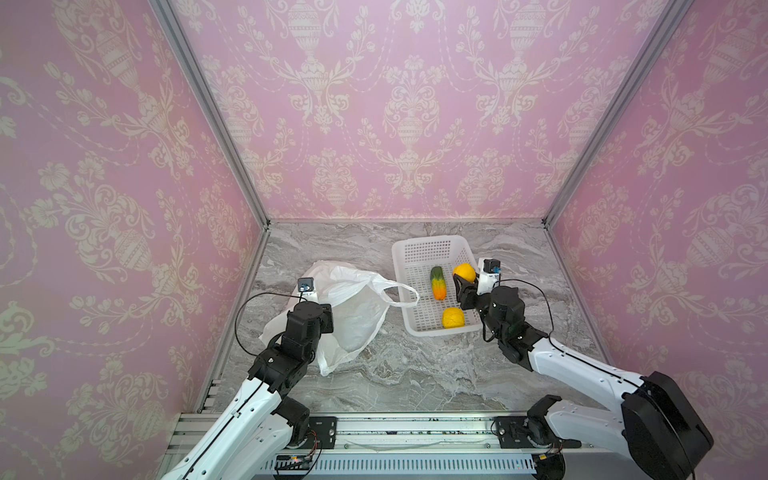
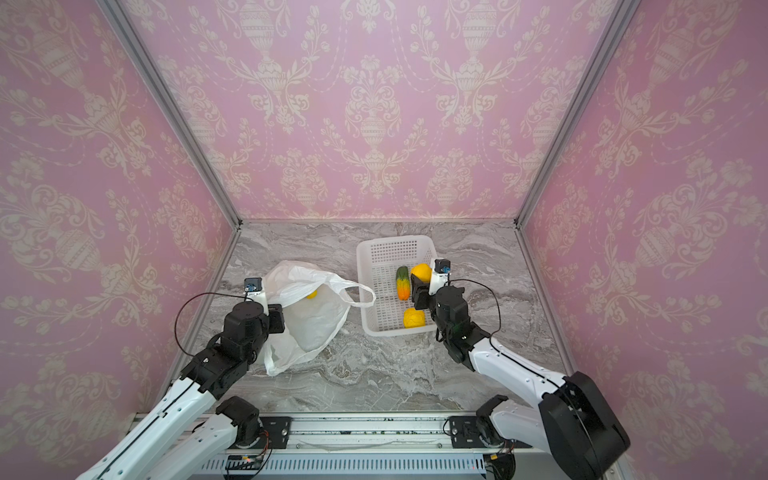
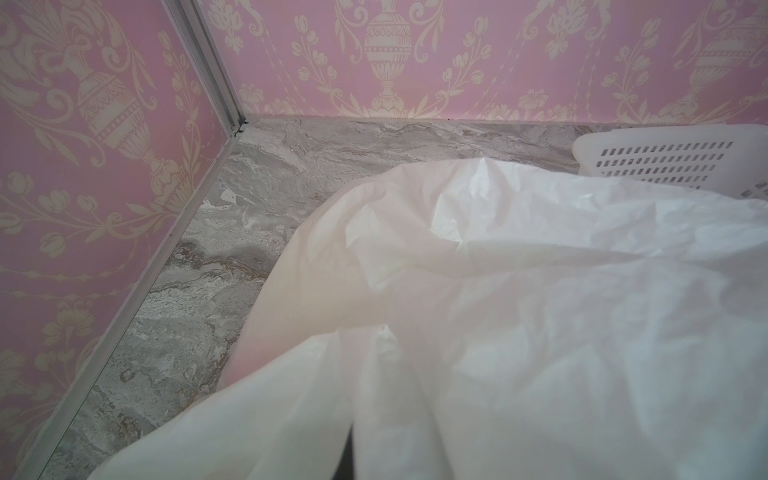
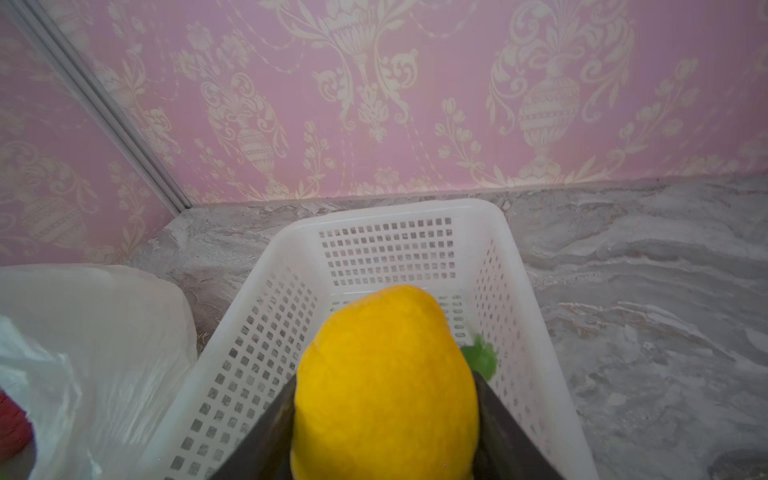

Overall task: Untie the knot of the plastic bag and take out the fruit
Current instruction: 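Lower the round yellow fruit into the basket beside the papaya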

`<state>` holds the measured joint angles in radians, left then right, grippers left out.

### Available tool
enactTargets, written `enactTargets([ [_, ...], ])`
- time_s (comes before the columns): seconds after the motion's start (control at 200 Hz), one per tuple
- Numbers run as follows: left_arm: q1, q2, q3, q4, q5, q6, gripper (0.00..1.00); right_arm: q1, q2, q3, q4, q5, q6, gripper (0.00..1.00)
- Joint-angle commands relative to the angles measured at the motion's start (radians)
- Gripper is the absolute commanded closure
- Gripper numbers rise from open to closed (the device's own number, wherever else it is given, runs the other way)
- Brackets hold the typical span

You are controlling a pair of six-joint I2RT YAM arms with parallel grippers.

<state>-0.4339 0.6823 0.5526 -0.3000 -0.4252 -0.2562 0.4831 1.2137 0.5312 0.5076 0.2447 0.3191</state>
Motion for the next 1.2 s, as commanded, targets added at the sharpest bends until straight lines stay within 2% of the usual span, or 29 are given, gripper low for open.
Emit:
enactTargets([
  [0.0,0.008,-0.007,-0.003,0.004,-0.017,-0.008,1.0,-0.05,0.08,0.076,-0.113,-0.066,0.13,0.85],
  [0.31,0.007,0.002,0.0,0.005,-0.018,-0.006,1.0,-0.08,0.314,0.215,-0.186,-0.17,0.141,0.87],
  [0.495,0.007,0.008,0.003,0.0,-0.017,-0.009,1.0,-0.086,0.415,0.28,-0.236,-0.174,0.14,0.87],
  [0.741,0.007,-0.005,-0.002,0.001,-0.019,-0.009,1.0,-0.093,0.481,0.327,-0.283,-0.139,0.131,0.8],
  [1.056,0.007,-0.001,0.001,0.004,-0.02,-0.007,1.0,-0.094,0.473,0.313,-0.275,-0.113,0.129,0.59],
  [1.196,0.008,0.011,0.004,0.001,-0.017,-0.008,1.0,-0.094,0.449,0.266,-0.204,-0.141,0.126,0.42],
])
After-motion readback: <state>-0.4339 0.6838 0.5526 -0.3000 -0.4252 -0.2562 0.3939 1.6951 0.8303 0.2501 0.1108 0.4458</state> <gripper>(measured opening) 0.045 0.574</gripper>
